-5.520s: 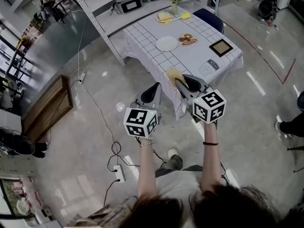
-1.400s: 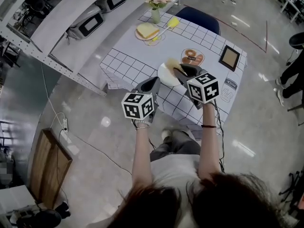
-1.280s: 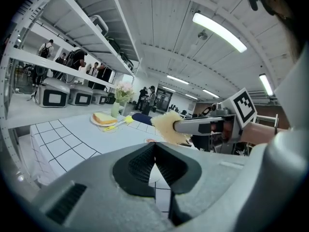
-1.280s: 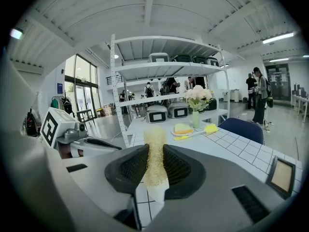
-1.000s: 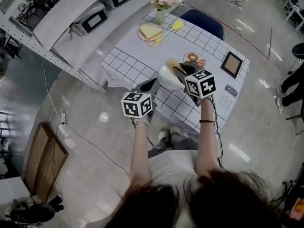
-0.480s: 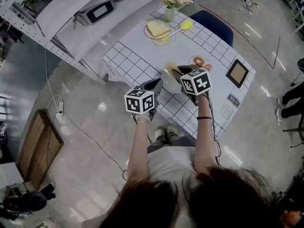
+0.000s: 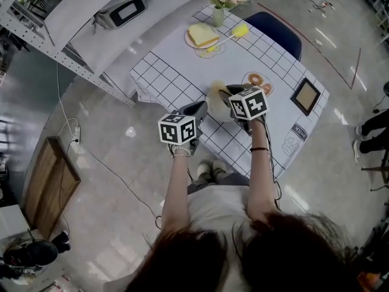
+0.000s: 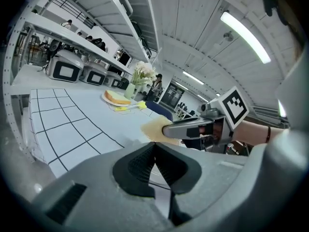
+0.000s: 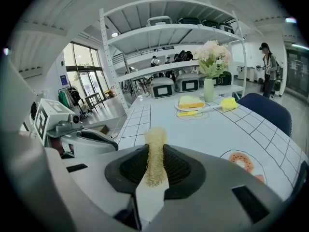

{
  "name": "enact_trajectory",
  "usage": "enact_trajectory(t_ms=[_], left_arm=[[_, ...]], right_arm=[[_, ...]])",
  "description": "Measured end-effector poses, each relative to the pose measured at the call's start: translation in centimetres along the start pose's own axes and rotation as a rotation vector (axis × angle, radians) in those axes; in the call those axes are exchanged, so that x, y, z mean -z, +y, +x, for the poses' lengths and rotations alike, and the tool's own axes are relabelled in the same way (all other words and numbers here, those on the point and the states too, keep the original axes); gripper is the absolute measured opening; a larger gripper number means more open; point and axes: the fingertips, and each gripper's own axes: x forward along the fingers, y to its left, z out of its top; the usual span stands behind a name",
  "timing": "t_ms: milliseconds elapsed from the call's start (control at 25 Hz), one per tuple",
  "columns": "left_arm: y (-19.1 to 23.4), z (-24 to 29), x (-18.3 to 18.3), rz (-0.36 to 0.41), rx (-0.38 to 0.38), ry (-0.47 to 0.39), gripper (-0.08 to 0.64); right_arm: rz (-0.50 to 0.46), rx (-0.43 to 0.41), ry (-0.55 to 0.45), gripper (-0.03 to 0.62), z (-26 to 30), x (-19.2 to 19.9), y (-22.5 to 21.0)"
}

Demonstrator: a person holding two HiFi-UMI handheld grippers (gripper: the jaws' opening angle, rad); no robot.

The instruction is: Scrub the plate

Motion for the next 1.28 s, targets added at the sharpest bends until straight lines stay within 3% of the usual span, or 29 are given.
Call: enact_trajectory(t_ms=[840, 1280], left_arm=[[2.1, -0.4, 0.6, -0.041, -0.052, 0.023, 0.011], [2.2, -0.3, 0.5, -0.042, -0.048, 0.017, 0.011]], right_arm=[[0.029, -0.032, 0.065, 0.08, 2.8, 2.2, -0.3], [0.038, -0.004, 0.058, 0.08, 2.7, 2.2, -0.8]])
